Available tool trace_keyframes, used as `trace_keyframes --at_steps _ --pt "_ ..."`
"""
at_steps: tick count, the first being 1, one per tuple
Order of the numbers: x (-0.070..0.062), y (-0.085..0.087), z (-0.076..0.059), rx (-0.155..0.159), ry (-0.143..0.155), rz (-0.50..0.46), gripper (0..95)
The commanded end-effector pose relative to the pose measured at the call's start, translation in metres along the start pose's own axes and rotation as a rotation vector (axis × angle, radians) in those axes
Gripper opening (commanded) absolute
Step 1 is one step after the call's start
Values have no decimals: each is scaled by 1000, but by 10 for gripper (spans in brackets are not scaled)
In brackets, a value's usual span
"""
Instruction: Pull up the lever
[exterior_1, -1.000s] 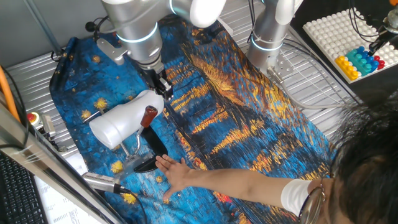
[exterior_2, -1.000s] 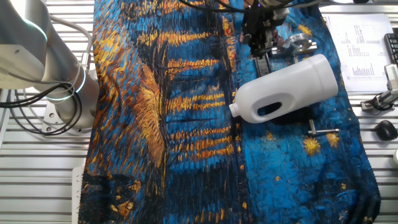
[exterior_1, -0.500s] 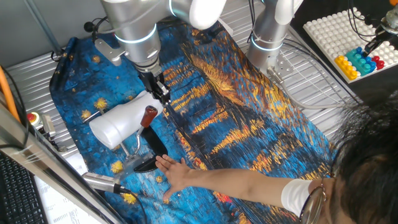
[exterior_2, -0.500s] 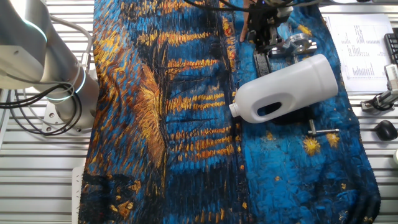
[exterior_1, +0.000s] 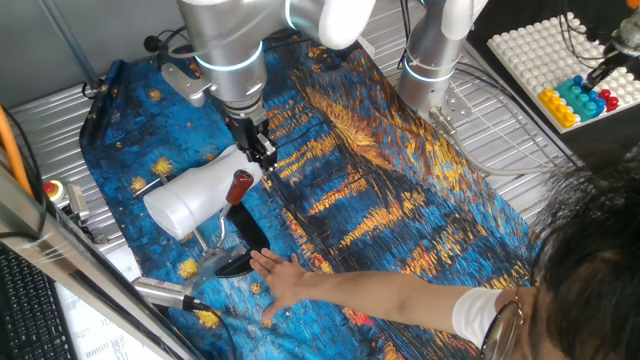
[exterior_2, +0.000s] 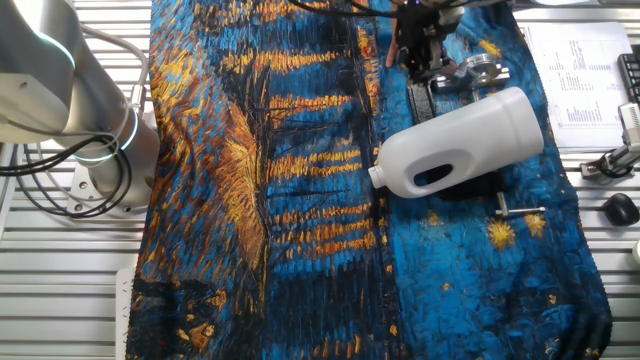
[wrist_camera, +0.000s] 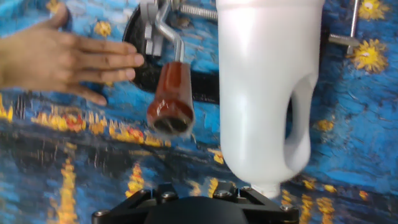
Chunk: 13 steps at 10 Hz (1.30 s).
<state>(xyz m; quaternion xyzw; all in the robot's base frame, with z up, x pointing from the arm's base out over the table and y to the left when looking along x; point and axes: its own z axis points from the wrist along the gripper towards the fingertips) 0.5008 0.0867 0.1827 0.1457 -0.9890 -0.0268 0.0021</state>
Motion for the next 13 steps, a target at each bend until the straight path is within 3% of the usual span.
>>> trace_keyframes --at_steps 1,6,13 --pt "-3 -2 6 1 2 -1 190" --pt "-4 -5 14 4 -25 3 190" --pt "-16 0 9 -10 -63 0 190"
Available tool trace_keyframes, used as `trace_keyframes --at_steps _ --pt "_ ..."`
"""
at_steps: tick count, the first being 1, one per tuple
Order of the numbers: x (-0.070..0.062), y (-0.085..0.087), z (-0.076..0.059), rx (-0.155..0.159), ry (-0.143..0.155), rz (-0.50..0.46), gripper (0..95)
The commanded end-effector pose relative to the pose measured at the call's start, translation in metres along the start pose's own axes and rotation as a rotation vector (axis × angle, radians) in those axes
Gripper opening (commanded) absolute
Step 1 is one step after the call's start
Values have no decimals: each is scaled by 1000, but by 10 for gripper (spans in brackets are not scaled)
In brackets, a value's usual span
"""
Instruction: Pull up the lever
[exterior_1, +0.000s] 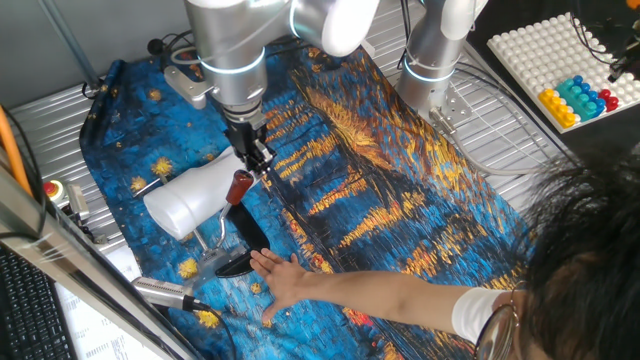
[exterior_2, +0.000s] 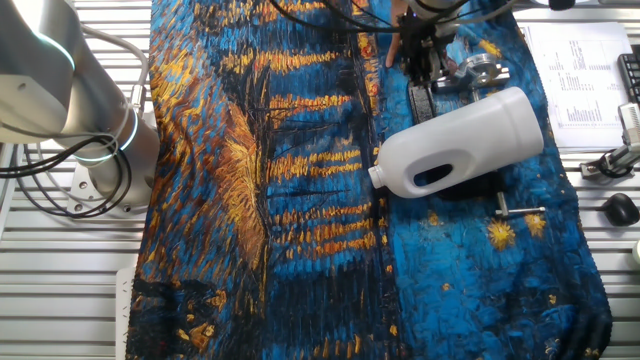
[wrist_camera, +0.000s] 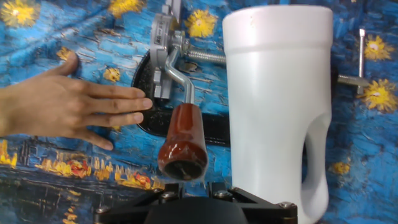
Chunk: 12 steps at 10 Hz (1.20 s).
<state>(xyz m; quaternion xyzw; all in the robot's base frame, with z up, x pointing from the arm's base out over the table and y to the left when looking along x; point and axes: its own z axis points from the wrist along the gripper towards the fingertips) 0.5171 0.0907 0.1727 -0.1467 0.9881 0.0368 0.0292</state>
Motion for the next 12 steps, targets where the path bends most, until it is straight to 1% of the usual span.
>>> trace_keyframes --at_steps 1,3,8,10,12 --pt "-2 2 -2 -2 -3 5 190" --pt "-5 4 -4 -5 -6 7 190" --pt "-7 5 -5 -4 -6 14 190" --pt "-12 6 -5 5 -5 10 190" --pt "-15 6 -7 6 -4 15 190"
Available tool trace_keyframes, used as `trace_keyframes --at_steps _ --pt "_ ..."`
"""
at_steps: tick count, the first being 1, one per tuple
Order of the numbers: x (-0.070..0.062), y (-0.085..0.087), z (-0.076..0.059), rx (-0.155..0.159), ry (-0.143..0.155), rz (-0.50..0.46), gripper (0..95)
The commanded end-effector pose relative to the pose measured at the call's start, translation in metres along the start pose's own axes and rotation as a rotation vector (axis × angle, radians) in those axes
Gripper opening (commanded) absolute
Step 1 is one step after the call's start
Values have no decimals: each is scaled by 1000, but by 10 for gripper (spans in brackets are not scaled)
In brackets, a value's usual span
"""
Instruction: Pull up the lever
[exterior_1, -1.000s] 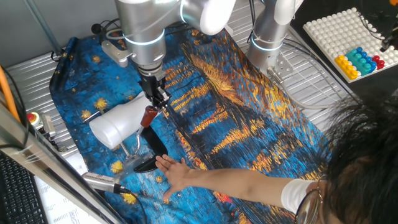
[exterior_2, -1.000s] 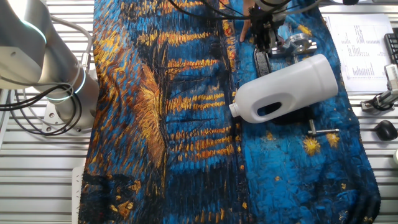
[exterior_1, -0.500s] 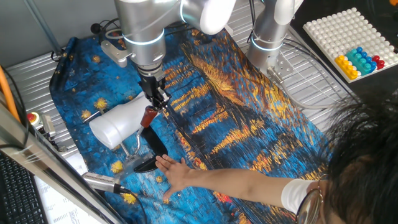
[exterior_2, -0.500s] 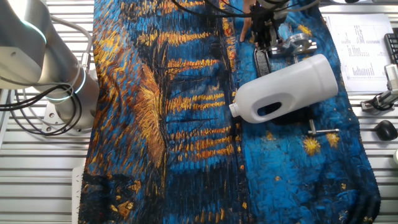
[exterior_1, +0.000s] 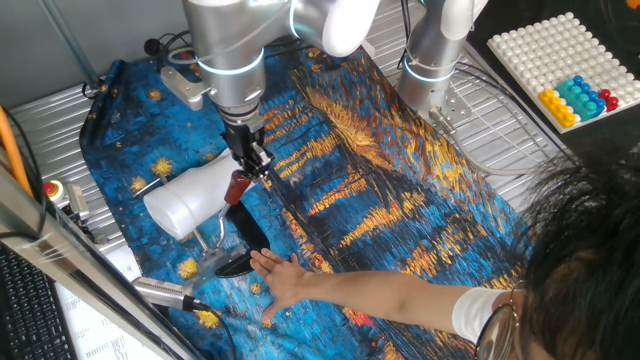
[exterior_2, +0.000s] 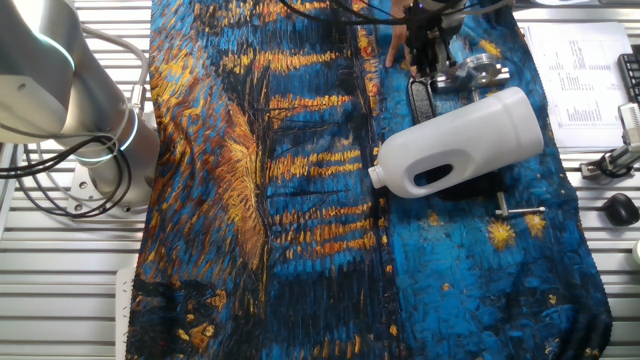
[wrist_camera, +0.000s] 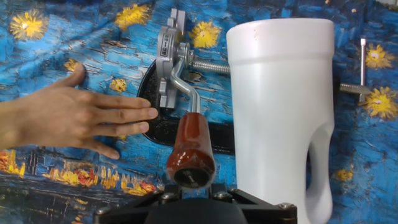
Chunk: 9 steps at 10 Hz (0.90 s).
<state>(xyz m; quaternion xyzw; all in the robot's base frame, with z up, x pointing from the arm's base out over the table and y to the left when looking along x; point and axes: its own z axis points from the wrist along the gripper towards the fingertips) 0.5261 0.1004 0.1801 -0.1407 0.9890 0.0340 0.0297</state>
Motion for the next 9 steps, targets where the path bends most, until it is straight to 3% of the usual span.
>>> trace_keyframes --at_steps 1,9 --pt "-5 -1 -2 0 -2 4 190" --pt "-30 -3 -12 -3 -2 11 190"
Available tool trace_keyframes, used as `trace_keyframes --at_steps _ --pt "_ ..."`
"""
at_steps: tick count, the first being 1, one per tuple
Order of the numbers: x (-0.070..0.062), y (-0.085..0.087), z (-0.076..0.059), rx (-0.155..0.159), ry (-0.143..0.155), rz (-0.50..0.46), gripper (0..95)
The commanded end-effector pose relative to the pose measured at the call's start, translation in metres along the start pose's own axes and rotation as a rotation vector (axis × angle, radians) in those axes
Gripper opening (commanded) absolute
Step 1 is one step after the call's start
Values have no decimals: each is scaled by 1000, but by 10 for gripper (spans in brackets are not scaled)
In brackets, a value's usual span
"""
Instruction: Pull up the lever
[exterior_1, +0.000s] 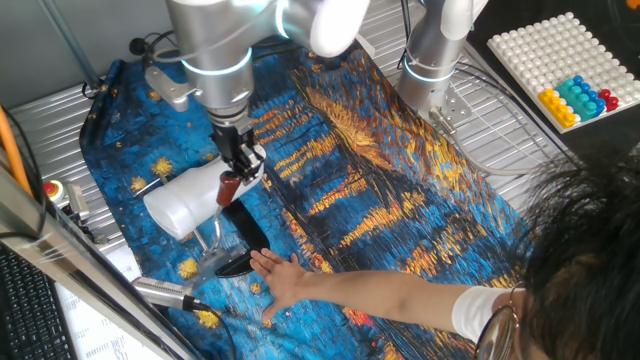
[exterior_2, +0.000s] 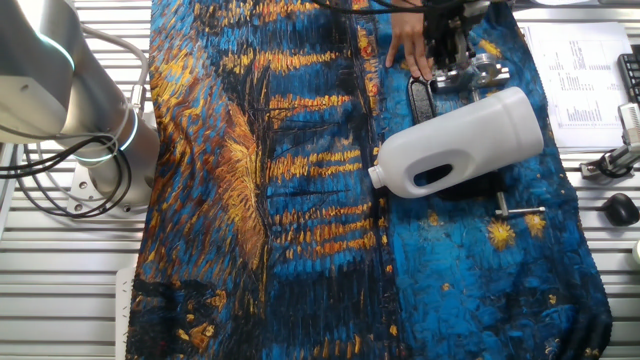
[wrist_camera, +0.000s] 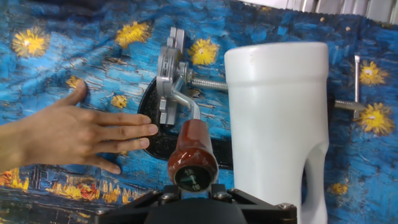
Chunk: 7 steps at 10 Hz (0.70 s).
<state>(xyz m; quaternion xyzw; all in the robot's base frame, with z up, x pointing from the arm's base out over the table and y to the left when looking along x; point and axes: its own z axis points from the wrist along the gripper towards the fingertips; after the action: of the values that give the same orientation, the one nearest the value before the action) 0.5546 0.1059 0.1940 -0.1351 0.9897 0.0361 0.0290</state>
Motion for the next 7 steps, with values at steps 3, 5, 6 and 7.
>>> trace_keyframes --at_steps 3,5,6,7 --pt "-7 -2 0 2 -17 0 190" --pt "-6 -3 0 0 -12 -1 190" --pt "-6 -3 0 4 -10 -7 190" --pt "-6 -3 0 5 -13 -11 190"
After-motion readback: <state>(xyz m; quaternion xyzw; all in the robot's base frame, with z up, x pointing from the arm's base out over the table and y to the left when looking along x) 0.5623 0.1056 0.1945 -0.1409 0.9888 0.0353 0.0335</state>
